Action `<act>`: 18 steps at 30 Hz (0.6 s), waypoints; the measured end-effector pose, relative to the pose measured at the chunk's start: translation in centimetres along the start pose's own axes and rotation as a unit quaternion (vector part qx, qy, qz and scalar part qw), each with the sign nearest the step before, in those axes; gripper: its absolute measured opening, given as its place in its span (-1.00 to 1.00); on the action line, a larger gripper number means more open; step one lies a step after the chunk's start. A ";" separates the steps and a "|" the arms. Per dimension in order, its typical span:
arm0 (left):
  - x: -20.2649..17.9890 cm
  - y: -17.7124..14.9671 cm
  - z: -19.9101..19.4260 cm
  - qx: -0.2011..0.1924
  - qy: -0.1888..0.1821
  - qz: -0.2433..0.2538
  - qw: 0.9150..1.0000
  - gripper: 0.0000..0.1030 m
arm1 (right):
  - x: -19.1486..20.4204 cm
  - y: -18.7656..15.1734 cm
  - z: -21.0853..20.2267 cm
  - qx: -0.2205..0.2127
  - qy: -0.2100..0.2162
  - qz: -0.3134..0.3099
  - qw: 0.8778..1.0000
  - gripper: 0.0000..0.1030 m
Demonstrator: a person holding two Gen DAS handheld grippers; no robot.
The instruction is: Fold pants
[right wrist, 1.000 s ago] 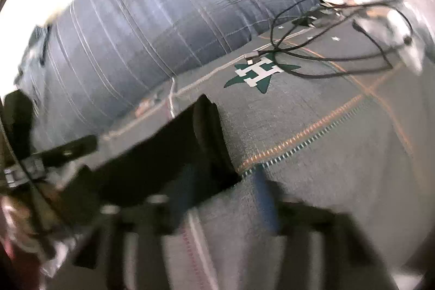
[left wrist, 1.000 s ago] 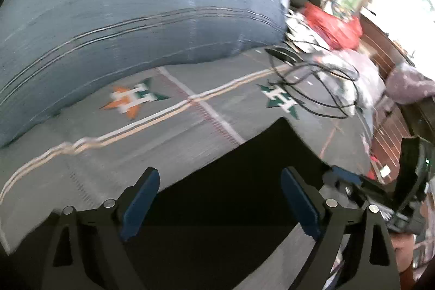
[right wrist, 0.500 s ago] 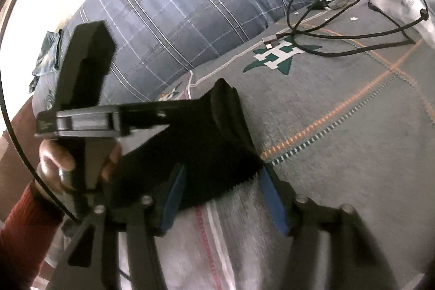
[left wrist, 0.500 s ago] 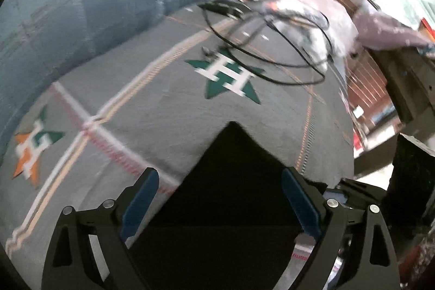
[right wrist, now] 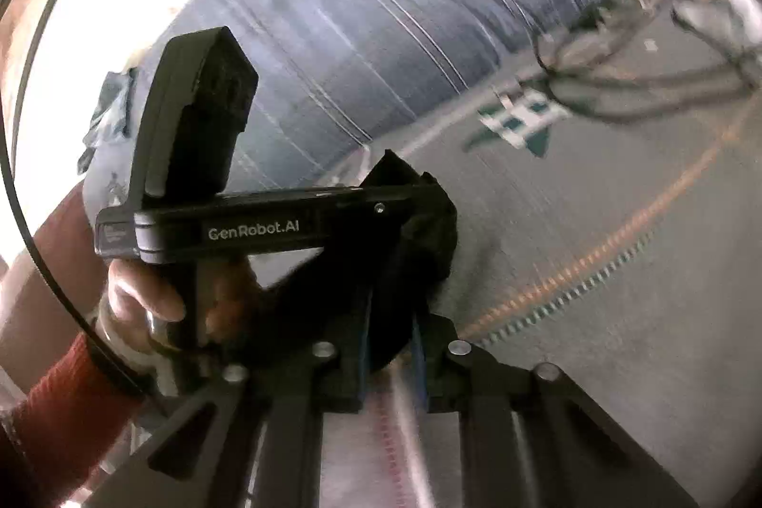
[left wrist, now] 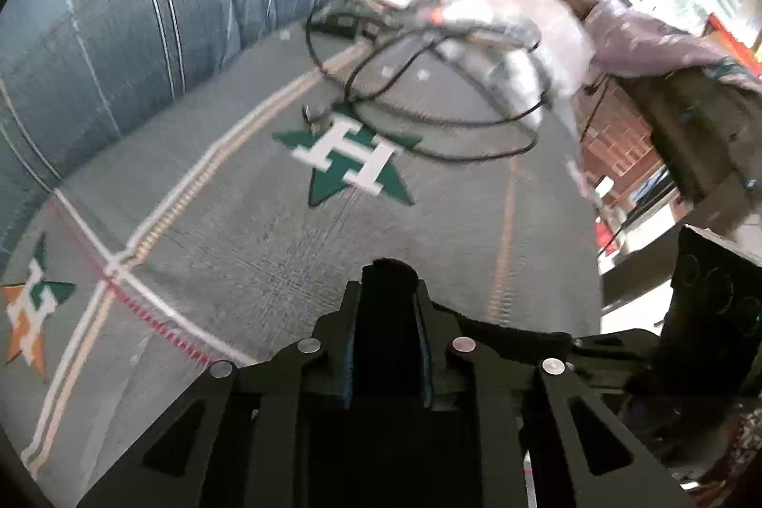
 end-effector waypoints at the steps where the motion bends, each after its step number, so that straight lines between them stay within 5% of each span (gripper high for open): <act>1: -0.3 0.0 -1.5 -0.014 -0.003 0.000 1.000 -0.66 | 0.7 0.4 -0.4 -0.003 -0.002 -0.011 1.000 -0.74; 7: -0.3 -2.4 -12.0 -0.100 -0.023 -0.024 0.994 -0.63 | 9.3 4.1 -2.8 -0.035 0.006 -0.135 0.990 -0.74; 10: 1.5 -5.4 -17.7 -0.145 -0.020 -0.061 0.987 -0.53 | 14.4 4.5 -2.8 -0.035 0.032 -0.192 0.980 -0.74; 11: 2.6 -6.9 -19.6 -0.161 -0.014 -0.082 0.983 -0.36 | 16.0 4.3 -2.5 -0.031 0.043 -0.205 0.977 -0.74; 14: 6.6 -11.7 -23.3 -0.195 0.030 -0.156 0.968 0.28 | 20.3 2.7 0.1 -0.004 0.076 -0.239 0.968 -0.75; 18: 11.7 -18.3 -25.1 -0.202 0.102 -0.227 0.947 0.28 | 25.2 -1.2 5.6 0.057 0.110 -0.269 0.955 -0.75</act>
Point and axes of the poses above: each gripper's, at about its wrist camera, not at the fingertips, and z roughly the way its jaws point, x to its left, y to its top, the point moved 4 cm from there along z, roughly the way its jaws point, and after that the axes turned 15 degrees about -z, right-handed, at the moved point
